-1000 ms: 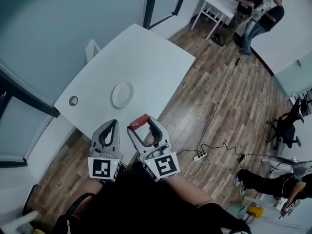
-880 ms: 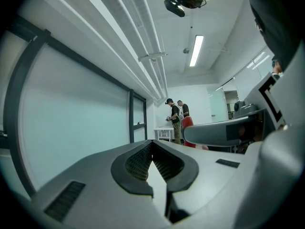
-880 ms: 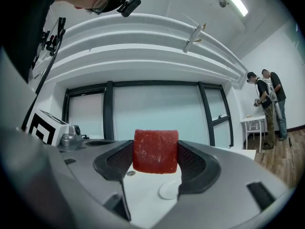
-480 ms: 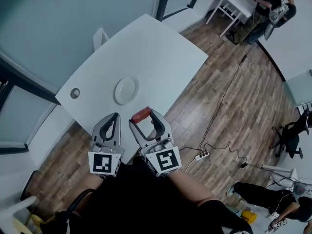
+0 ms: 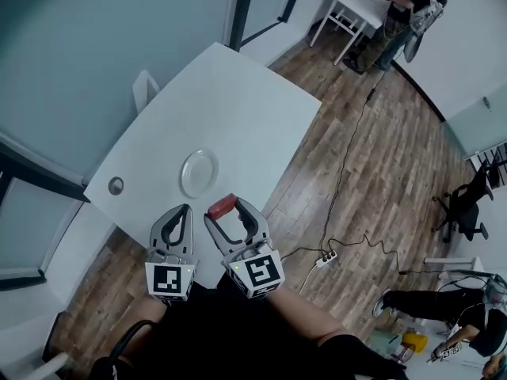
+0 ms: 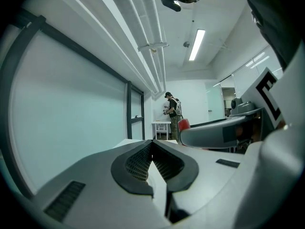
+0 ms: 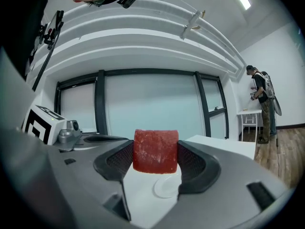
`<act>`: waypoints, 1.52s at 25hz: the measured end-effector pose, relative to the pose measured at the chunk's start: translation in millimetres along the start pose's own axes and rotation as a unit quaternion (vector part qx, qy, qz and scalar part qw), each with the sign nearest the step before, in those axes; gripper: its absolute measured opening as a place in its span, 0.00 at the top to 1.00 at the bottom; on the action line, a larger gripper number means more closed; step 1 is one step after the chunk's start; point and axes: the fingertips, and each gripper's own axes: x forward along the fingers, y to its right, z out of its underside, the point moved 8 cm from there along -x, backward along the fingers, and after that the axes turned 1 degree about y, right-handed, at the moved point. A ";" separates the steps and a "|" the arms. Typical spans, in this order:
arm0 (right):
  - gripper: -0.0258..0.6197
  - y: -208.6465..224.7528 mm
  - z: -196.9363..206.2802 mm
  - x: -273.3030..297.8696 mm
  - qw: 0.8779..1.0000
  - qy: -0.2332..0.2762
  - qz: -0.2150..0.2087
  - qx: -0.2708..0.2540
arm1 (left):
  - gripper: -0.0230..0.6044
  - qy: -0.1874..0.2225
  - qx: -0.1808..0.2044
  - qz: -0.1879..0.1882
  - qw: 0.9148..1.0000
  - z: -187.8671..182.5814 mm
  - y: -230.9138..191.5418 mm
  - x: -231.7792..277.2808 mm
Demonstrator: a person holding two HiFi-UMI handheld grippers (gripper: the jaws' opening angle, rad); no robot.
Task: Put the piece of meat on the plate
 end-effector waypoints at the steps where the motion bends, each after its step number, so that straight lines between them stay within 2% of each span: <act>1: 0.51 -0.3 0.3 0.5 1.000 -0.001 0.000 0.001 | 0.96 -0.001 0.003 0.003 1.000 -0.5 0.6 0.5; 7: 0.51 -4.9 0.1 22.6 1.000 -0.011 0.000 -0.003 | 0.96 -0.016 -0.014 0.006 1.000 10.4 -17.3 9.0; 14: 0.51 4.2 3.7 40.6 1.000 -0.023 0.002 -0.005 | 0.96 -0.009 -0.018 0.004 1.000 12.8 -28.6 25.3; 22: 0.51 15.0 9.1 53.5 0.999 -0.045 0.003 -0.007 | 0.96 -0.024 -0.024 0.013 0.999 18.7 -27.3 41.2; 38: 0.51 31.6 56.8 92.0 0.992 -0.125 0.001 -0.014 | 0.96 -0.076 -0.045 -0.003 0.996 64.5 -45.3 62.3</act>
